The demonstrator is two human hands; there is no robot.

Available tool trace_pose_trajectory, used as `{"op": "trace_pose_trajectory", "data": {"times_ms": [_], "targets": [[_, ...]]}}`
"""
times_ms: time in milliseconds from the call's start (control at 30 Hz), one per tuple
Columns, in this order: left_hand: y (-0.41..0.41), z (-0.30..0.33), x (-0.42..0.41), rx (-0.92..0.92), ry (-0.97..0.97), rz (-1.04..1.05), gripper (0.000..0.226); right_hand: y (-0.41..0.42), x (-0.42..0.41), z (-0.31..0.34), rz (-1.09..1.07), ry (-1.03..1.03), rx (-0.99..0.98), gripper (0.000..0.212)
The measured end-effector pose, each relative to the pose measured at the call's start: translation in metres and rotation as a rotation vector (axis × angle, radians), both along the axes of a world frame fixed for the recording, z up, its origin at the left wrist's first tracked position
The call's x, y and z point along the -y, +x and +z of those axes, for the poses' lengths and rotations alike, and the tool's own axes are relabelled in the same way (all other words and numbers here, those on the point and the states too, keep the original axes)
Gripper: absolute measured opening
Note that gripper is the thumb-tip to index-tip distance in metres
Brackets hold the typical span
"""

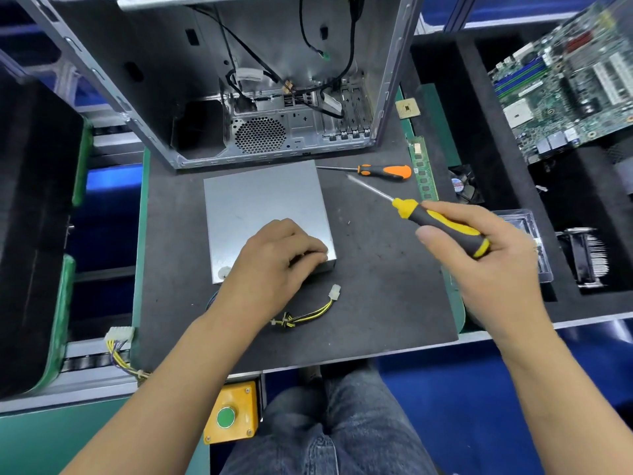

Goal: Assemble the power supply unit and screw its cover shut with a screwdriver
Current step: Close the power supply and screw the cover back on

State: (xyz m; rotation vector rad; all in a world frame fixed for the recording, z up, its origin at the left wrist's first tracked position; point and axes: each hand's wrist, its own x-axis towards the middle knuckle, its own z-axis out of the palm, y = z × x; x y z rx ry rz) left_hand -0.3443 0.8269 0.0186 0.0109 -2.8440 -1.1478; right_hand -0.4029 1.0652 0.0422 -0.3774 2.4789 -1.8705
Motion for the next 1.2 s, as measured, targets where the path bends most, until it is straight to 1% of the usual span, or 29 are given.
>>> {"op": "trace_pose_trajectory", "data": {"times_ms": [133, 200, 300, 367, 600, 767, 900, 1000, 1133, 1200], "targets": [[-0.002, 0.000, 0.001, 0.026, 0.002, -0.006, 0.006, -0.003, 0.001, 0.002, -0.063, -0.133, 0.046, 0.009], [-0.003, 0.001, 0.001, 0.043, 0.021, -0.004, 0.006, -0.003, 0.006, 0.003, -0.077, -0.112, 0.043, 0.005], [-0.004, 0.002, 0.001, 0.069, 0.031, -0.003, 0.005, -0.004, 0.015, 0.004, -0.052, -0.033, 0.038, 0.015], [-0.004, 0.002, 0.001, 0.072, 0.029, -0.005, 0.004, -0.006, 0.021, 0.005, -0.050, -0.024, 0.063, 0.021], [-0.004, -0.003, 0.001, 0.044, 0.011, -0.012, 0.005, -0.005, 0.031, 0.003, -0.018, -0.036, 0.138, 0.022], [-0.004, -0.005, 0.003, 0.027, -0.006, -0.026, 0.004, -0.006, 0.031, 0.004, -0.021, -0.039, 0.145, 0.028], [-0.003, -0.005, 0.002, 0.010, -0.022, -0.043, 0.005, -0.008, 0.032, 0.006, -0.006, 0.003, 0.147, 0.027], [-0.003, -0.006, 0.002, -0.008, -0.035, -0.056, 0.005, -0.013, 0.032, 0.014, 0.065, 0.078, 0.139, 0.027], [-0.002, -0.006, 0.002, -0.037, -0.066, -0.079, 0.005, -0.019, 0.036, 0.033, 0.169, 0.230, 0.036, 0.018], [-0.002, -0.006, 0.001, -0.050, -0.069, -0.086, 0.005, -0.019, 0.041, 0.044, 0.210, 0.287, -0.012, 0.024]]}}
